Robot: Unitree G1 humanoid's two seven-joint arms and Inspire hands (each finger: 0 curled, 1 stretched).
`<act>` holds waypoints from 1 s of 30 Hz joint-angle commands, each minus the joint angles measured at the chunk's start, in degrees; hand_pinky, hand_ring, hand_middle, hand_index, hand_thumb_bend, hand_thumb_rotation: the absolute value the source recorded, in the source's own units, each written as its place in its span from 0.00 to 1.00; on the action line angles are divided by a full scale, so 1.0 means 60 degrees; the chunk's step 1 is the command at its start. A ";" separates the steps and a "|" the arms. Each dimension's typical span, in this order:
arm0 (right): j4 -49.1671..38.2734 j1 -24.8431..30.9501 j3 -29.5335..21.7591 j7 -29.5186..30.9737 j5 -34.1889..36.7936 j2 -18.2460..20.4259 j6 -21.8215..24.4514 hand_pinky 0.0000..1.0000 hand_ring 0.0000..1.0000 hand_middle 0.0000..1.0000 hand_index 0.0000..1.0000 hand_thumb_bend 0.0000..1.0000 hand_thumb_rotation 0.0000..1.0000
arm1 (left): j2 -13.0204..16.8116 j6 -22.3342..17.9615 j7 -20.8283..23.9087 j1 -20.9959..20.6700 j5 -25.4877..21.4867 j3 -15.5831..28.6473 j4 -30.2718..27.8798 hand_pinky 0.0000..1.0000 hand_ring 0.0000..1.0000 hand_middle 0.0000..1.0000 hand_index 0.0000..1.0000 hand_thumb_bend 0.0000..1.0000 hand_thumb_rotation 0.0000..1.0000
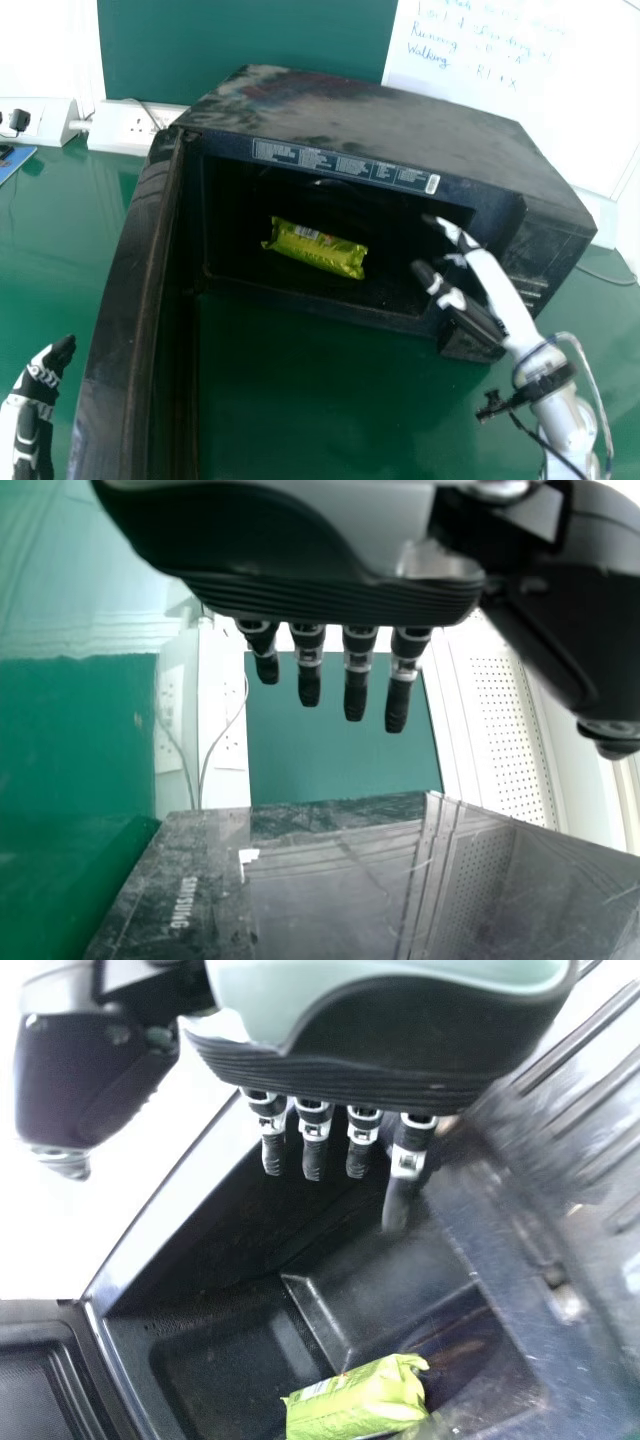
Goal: Put biscuit inside oven
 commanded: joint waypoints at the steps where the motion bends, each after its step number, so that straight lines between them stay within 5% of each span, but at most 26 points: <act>1: -0.0205 0.0341 -0.0451 0.0123 0.0399 -0.0088 0.0512 0.98 1.00 1.00 1.00 0.85 0.89 | 0.0014 0.0029 -0.0007 0.0045 0.0030 0.0059 0.0090 0.71 0.84 0.88 0.88 0.79 0.98; 12: -0.1367 0.1002 -0.1092 0.1716 0.2790 -0.0237 0.2826 0.98 1.00 1.00 1.00 0.87 0.90 | -0.0027 -0.0007 0.0030 -0.0038 0.0118 0.0038 0.0166 0.83 0.89 0.91 0.90 0.77 1.00; 16: -0.1871 0.1311 -0.1729 0.2135 0.3912 -0.0355 0.3986 0.98 1.00 1.00 1.00 0.87 0.90 | -0.0023 0.0043 0.0045 -0.0059 0.0136 0.0024 0.0111 0.95 0.89 0.91 0.89 0.82 0.99; 19: -0.2362 0.1531 -0.2405 0.2398 0.5045 -0.0584 0.5294 0.98 1.00 1.00 1.00 0.86 0.90 | -0.0056 0.0013 0.0086 -0.0125 0.0227 0.0045 0.0159 0.97 0.89 0.91 0.87 0.87 1.00; 24: -0.2993 0.1903 -0.3467 0.2511 0.6775 -0.0739 0.6876 0.95 1.00 1.00 1.00 0.84 0.90 | -0.0115 -0.0081 0.0200 -0.0221 0.0561 0.0115 0.0208 0.97 0.92 0.94 0.93 0.80 1.00; 30: -0.3236 0.2136 -0.4229 0.2631 0.7913 -0.0995 0.7659 0.98 1.00 1.00 1.00 0.80 0.92 | -0.0021 -0.0228 0.0173 -0.0382 0.0650 0.0174 0.0376 0.94 0.92 0.94 0.94 0.83 1.00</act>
